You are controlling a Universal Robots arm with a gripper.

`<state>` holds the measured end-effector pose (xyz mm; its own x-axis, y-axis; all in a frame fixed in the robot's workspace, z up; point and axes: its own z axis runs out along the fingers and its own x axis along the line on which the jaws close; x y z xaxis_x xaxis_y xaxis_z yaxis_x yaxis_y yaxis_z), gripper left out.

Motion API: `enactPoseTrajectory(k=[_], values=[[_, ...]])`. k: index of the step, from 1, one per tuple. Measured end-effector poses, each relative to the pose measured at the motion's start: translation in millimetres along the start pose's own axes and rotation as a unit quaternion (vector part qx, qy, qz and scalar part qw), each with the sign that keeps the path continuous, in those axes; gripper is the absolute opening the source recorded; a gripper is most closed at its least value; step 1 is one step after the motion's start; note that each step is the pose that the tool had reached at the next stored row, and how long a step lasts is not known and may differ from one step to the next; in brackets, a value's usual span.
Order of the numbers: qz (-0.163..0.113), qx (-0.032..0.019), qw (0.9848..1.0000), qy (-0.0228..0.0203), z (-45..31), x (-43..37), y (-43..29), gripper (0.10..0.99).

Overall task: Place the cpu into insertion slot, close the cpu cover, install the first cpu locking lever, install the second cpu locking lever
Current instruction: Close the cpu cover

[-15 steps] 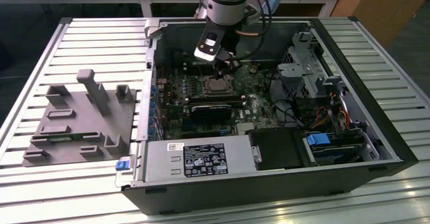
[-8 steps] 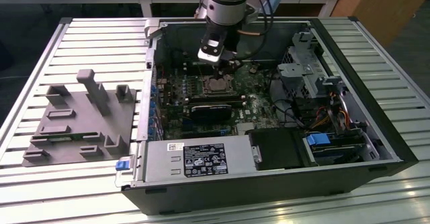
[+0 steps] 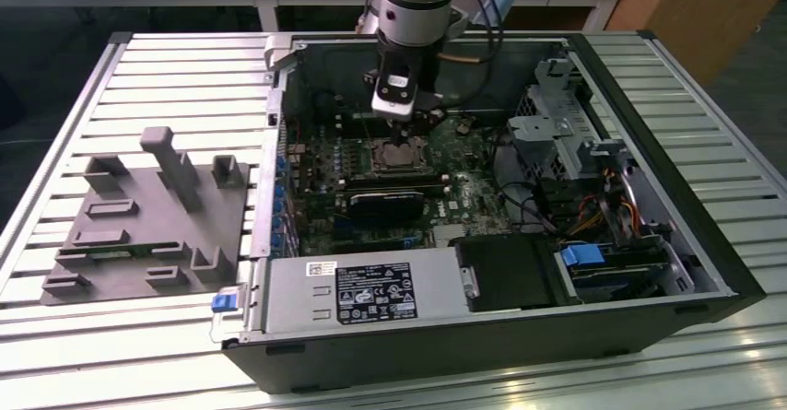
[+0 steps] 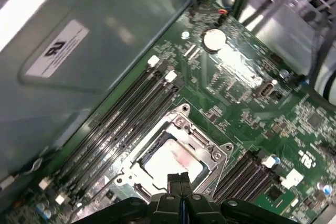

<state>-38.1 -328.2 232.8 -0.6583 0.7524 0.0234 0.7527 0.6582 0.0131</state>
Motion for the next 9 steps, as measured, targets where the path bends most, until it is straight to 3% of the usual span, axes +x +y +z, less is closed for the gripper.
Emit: enactPoseTrajectory(k=[4, 9], values=[[-0.037, 0.0009, 0.9993, 0.0005, 0.3, 0.0, 0.0, 0.102], [-0.082, 0.0019, 0.9967, 0.001, 0.6, 0.0, 0.0, 0.102]])
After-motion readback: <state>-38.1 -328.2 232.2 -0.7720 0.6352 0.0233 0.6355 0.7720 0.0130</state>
